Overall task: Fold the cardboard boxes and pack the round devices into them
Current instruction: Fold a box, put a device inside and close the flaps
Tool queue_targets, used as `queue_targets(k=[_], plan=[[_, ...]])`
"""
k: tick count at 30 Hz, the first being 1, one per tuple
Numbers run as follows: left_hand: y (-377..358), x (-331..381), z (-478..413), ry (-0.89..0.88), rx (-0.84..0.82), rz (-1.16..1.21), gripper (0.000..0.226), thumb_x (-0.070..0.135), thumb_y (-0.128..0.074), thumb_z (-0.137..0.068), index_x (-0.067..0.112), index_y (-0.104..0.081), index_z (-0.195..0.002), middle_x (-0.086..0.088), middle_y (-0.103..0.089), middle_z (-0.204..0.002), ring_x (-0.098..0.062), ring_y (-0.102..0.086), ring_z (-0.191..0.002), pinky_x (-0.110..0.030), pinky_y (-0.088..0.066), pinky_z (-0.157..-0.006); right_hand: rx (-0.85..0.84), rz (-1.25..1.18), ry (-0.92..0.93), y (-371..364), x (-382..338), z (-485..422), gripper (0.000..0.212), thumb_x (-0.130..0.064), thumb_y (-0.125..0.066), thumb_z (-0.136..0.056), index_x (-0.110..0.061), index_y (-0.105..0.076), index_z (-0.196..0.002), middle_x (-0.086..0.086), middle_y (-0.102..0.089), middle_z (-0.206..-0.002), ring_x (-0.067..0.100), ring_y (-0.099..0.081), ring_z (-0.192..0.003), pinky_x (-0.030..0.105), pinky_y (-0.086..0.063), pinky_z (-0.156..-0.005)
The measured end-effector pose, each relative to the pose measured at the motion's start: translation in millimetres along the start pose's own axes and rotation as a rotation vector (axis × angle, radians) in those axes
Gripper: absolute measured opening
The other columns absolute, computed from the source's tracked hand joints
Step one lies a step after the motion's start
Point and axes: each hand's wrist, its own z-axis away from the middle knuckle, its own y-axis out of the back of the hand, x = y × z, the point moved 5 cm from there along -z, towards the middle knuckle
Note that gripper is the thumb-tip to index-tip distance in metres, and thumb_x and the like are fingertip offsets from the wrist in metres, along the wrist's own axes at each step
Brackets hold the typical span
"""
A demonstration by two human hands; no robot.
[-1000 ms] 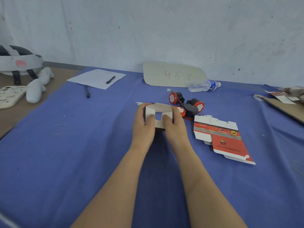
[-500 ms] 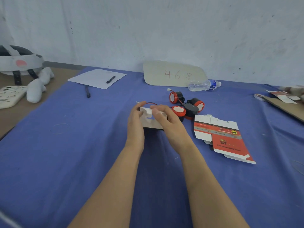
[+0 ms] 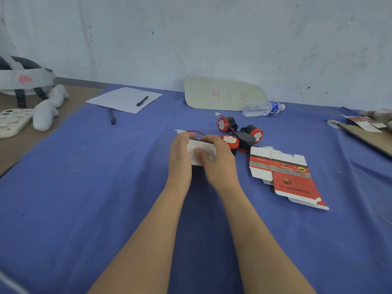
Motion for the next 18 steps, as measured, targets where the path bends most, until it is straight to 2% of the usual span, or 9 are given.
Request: queue_targets(k=[3, 6, 10, 13, 16, 18], plan=[[-0.2, -0.3, 0.0, 0.020, -0.008, 0.010, 0.025, 0.026, -0.042, -0.095, 0.026, -0.065, -0.088, -0.001, -0.061, -0.112, -0.018, -0.057, -0.102, -0.032, -0.047, -0.083, 0.014, 0.025, 0.011, 0.0, -0.2, -0.3, 0.022, -0.016, -0.061, -0.091, -0.030, -0.055, -0.106, -0.002, -0.053, -0.122, 0.003, -0.050, -0.098, -0.002, -0.038, -0.069], [-1.2, 0.5, 0.4, 0.009, -0.022, 0.023, 0.025, 0.026, -0.041, -0.095, 0.026, -0.065, -0.086, -0.001, -0.060, -0.108, -0.017, -0.057, -0.099, -0.030, -0.046, -0.079, 0.021, 0.049, 0.002, 0.4, 2.2, -1.5, 0.023, -0.017, -0.061, -0.091, -0.027, -0.057, -0.111, -0.003, -0.054, -0.123, 0.008, -0.050, -0.103, -0.002, -0.039, -0.070], [-1.3, 0.9, 0.3, -0.011, -0.028, 0.010, 0.027, 0.025, -0.040, -0.096, 0.027, -0.065, -0.086, -0.006, -0.060, -0.117, -0.019, -0.057, -0.103, -0.031, -0.046, -0.082, 0.019, 0.057, 0.000, 0.4, 3.8, -2.2, 0.022, -0.018, -0.061, -0.091, -0.027, -0.057, -0.111, -0.003, -0.054, -0.123, 0.008, -0.050, -0.103, -0.001, -0.039, -0.069], [-0.5, 2.1, -0.7, -0.041, -0.019, -0.012, 0.030, 0.024, -0.038, -0.098, 0.030, -0.065, -0.088, -0.004, -0.059, -0.121, -0.015, -0.056, -0.105, -0.022, -0.046, -0.080, 0.001, 0.024, 0.005, 0.0, 3.5, -2.7, 0.020, -0.020, -0.061, -0.091, -0.028, -0.057, -0.109, -0.003, -0.055, -0.121, 0.005, -0.051, -0.101, -0.002, -0.038, -0.069], [1.0, 4.4, -2.0, -0.097, -0.018, -0.070, 0.033, 0.020, -0.034, -0.100, 0.033, -0.063, -0.097, -0.002, -0.056, -0.125, -0.014, -0.053, -0.111, -0.013, -0.045, -0.078, -0.016, -0.008, 0.011, 0.0, 3.7, -2.8, 0.016, -0.024, -0.057, -0.093, -0.032, -0.058, -0.107, -0.004, -0.056, -0.121, 0.005, -0.052, -0.105, 0.003, -0.041, -0.074], [3.4, 3.8, -3.4, -0.102, -0.007, -0.074, 0.033, 0.018, -0.032, -0.101, 0.028, -0.064, -0.106, -0.001, -0.056, -0.127, -0.014, -0.052, -0.114, -0.014, -0.046, -0.085, -0.042, 0.006, 0.023, 0.0, 3.5, -2.6, 0.018, -0.023, -0.057, -0.093, -0.032, -0.057, -0.109, -0.005, -0.055, -0.122, 0.005, -0.051, -0.107, 0.005, -0.040, -0.078]])
